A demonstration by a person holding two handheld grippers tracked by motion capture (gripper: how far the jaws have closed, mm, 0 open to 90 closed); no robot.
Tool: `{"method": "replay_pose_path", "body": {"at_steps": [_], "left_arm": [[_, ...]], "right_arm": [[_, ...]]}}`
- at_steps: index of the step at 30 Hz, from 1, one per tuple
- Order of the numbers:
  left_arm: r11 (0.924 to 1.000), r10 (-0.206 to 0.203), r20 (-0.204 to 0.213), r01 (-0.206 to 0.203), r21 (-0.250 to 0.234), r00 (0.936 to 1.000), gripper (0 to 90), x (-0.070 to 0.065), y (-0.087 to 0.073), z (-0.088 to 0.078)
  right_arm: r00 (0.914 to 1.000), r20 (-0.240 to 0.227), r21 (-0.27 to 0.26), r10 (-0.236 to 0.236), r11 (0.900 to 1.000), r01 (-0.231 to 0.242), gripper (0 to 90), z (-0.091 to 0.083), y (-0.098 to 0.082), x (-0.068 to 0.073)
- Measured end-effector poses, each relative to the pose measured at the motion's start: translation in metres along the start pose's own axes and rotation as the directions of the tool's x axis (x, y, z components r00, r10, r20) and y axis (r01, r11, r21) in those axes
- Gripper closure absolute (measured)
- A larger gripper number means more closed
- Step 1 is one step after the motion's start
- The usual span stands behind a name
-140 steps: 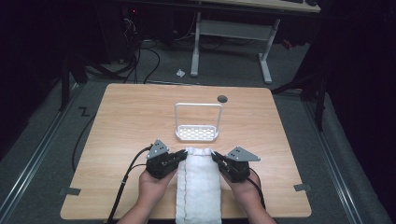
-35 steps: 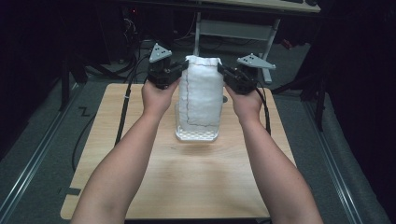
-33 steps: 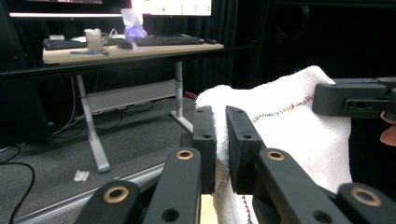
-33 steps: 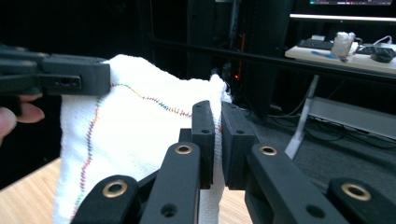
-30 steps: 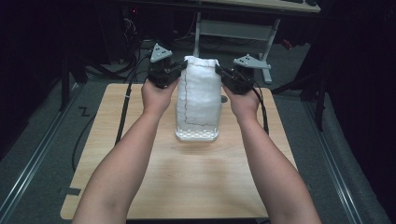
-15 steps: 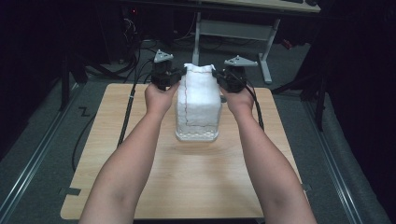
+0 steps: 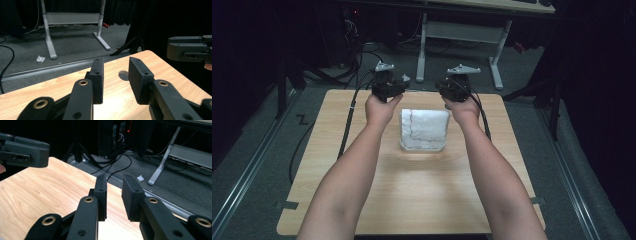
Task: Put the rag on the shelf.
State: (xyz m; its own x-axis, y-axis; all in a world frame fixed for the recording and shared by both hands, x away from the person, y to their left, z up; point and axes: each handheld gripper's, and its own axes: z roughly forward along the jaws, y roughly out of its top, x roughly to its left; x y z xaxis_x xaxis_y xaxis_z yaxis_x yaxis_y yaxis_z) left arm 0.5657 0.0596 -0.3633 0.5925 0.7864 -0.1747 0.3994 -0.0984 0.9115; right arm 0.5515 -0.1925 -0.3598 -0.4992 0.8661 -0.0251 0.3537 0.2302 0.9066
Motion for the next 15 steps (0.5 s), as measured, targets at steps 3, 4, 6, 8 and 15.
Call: {"method": "replay_pose_path", "body": {"at_steps": [3, 4, 6, 8, 15], "left_arm": [[1.0000, 0.004, 0.003, -0.004, 0.001, 1.0000, 65.9, -0.001, 0.001, -0.002], [0.9999, 0.016, -0.002, -0.016, -0.002, 0.9999, 65.9, -0.002, 0.001, -0.004], [0.9997, 0.024, -0.002, -0.024, -0.010, 0.9997, 66.0, -0.004, 0.001, -0.006], [0.9994, 0.029, -0.002, -0.029, -0.020, 0.9996, 65.8, -0.006, 0.000, -0.009], [0.9975, 0.070, -0.016, -0.070, -0.011, 0.9974, 64.3, -0.009, -0.007, -0.024]], "right_arm": [[1.0000, 0.005, -0.003, -0.006, 1.000, 0.006, 72.5, -0.002, 0.001, 0.001], [0.9999, 0.007, -0.006, -0.009, 1.000, 0.009, 72.5, -0.004, 0.001, 0.001], [0.9999, 0.007, -0.009, -0.008, 1.000, 0.008, 71.9, -0.006, 0.002, -0.001], [0.9999, 0.010, -0.007, -0.005, 1.000, 0.005, 70.0, -0.009, 0.002, -0.003], [0.9999, 0.001, -0.032, 0.014, 0.999, -0.014, 61.6, -0.031, -0.008, -0.004]]}}
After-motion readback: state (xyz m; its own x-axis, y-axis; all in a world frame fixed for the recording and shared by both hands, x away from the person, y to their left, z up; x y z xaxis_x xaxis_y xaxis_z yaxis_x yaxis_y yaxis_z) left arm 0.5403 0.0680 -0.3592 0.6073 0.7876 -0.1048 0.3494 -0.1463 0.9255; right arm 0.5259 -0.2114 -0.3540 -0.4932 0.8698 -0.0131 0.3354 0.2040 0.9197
